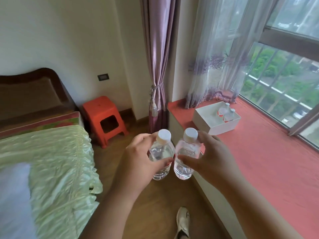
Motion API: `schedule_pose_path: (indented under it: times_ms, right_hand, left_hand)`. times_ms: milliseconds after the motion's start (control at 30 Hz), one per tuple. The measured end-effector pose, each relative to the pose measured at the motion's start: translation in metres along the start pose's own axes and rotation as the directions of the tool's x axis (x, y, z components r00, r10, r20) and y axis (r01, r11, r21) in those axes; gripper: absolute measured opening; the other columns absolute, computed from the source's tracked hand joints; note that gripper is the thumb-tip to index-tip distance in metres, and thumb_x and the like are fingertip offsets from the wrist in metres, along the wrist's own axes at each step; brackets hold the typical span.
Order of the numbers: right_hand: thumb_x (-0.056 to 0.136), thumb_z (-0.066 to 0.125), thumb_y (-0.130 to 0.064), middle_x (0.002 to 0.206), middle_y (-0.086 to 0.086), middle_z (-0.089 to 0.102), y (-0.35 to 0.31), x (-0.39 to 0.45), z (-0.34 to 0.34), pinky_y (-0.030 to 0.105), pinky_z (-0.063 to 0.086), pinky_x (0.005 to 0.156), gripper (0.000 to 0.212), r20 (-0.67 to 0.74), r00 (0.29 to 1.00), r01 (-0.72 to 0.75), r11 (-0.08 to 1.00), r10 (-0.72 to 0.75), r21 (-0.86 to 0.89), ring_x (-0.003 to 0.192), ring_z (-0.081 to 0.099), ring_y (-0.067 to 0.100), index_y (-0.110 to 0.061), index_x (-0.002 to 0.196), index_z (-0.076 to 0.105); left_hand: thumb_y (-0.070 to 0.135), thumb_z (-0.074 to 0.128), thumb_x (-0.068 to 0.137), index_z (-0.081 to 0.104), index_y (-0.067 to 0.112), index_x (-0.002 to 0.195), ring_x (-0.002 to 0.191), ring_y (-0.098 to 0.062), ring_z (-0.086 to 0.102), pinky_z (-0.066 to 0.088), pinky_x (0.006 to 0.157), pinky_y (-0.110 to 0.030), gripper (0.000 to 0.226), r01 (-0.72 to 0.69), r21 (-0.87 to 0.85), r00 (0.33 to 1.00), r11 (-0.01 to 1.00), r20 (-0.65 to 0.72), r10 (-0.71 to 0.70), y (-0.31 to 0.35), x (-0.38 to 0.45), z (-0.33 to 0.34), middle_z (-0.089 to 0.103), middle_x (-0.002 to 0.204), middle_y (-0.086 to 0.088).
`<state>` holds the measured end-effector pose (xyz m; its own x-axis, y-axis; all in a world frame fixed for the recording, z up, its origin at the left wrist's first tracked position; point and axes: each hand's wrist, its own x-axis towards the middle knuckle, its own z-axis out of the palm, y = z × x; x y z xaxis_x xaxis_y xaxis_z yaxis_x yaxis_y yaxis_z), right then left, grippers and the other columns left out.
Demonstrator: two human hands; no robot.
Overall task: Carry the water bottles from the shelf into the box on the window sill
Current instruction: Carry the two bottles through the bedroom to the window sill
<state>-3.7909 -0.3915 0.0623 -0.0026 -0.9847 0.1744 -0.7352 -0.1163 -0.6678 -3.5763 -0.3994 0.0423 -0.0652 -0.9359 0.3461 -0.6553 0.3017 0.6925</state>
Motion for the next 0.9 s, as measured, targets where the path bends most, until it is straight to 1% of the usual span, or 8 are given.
schedule_pose_path:
  times_ms: [133,267,400,533,600,667,800,900]
  right_hand:
    - [0.064,0.088,-0.043,0.088,-0.034,0.048,0.002,0.045,0.016,0.008,0.03,0.071,0.055,0.03,0.999,0.025,1.0,-0.026,0.009,0.1,0.048,0.003,-0.045,0.109,0.056]
    - [0.067,0.088,-0.042,0.087,-0.036,0.046,0.003,0.101,0.028,0.008,0.029,0.069,0.054,0.066,0.995,0.072,0.996,-0.075,0.051,0.097,0.045,0.001,-0.048,0.107,0.053]
    - [0.066,0.086,-0.043,0.088,-0.031,0.047,0.007,0.164,0.036,0.009,0.029,0.066,0.052,0.092,0.991,0.093,0.991,-0.102,0.094,0.093,0.046,0.001,-0.05,0.1,0.047]
    - [0.066,0.087,-0.044,0.093,-0.037,0.042,0.019,0.222,0.04,0.006,0.029,0.071,0.059,0.097,0.987,0.123,0.988,-0.132,0.09,0.1,0.046,0.002,-0.049,0.111,0.049]
    - [0.066,0.086,-0.045,0.094,-0.035,0.042,0.027,0.247,0.041,0.006,0.028,0.071,0.062,0.096,0.986,0.127,0.989,-0.134,0.074,0.101,0.044,0.0,-0.049,0.115,0.049]
    - [0.067,0.086,-0.046,0.094,-0.033,0.043,0.034,0.269,0.042,0.006,0.028,0.072,0.065,0.09,0.987,0.131,0.99,-0.136,0.059,0.102,0.044,0.001,-0.044,0.122,0.052]
    - [0.067,0.086,-0.047,0.102,-0.027,0.047,0.045,0.305,0.038,0.022,0.036,0.078,0.071,0.097,0.99,0.106,0.994,-0.106,0.008,0.108,0.046,0.005,-0.038,0.129,0.053]
    - [0.068,0.086,-0.048,0.106,-0.026,0.047,0.054,0.33,0.036,0.024,0.037,0.082,0.071,0.082,0.995,0.065,0.998,-0.064,-0.006,0.108,0.047,0.005,-0.036,0.13,0.053]
  left_hand:
    - [0.048,0.09,0.064,0.063,0.038,0.127,0.104,0.007,0.055,0.053,0.086,-0.022,0.07,0.033,0.047,0.999,0.998,-0.021,-0.032,-0.019,0.031,-0.003,0.056,0.116,0.025]
    - [0.048,0.089,0.064,0.062,0.036,0.13,0.105,0.005,0.053,0.053,0.091,-0.026,0.072,0.077,0.12,0.996,0.99,-0.046,-0.072,-0.032,0.072,-0.002,0.055,0.118,0.025]
    - [0.046,0.091,0.063,0.065,0.035,0.126,0.103,0.0,0.057,0.054,0.089,-0.031,0.069,0.111,0.134,0.992,0.985,-0.072,-0.102,-0.045,0.124,0.004,0.056,0.116,0.023]
    - [0.052,0.088,0.064,0.063,0.038,0.125,0.105,0.001,0.056,0.055,0.086,-0.034,0.068,0.141,0.17,0.987,0.975,-0.096,-0.126,-0.056,0.174,0.017,0.055,0.118,0.025]
    - [0.054,0.087,0.064,0.062,0.04,0.125,0.105,0.001,0.056,0.055,0.085,-0.035,0.067,0.147,0.171,0.985,0.974,-0.112,-0.129,-0.059,0.195,0.025,0.055,0.119,0.025]
    - [0.053,0.087,0.063,0.064,0.039,0.125,0.105,0.0,0.057,0.055,0.086,-0.035,0.068,0.156,0.152,0.983,0.976,-0.12,-0.138,-0.062,0.214,0.034,0.055,0.118,0.024]
    - [0.05,0.088,0.063,0.065,0.035,0.124,0.104,0.0,0.058,0.054,0.086,-0.034,0.067,0.157,0.122,0.985,0.98,-0.094,-0.146,-0.068,0.249,0.051,0.055,0.117,0.024]
    - [0.051,0.088,0.064,0.065,0.035,0.123,0.103,0.002,0.056,0.055,0.085,-0.032,0.065,0.132,0.118,0.99,0.984,-0.06,-0.126,-0.074,0.28,0.064,0.055,0.115,0.025]
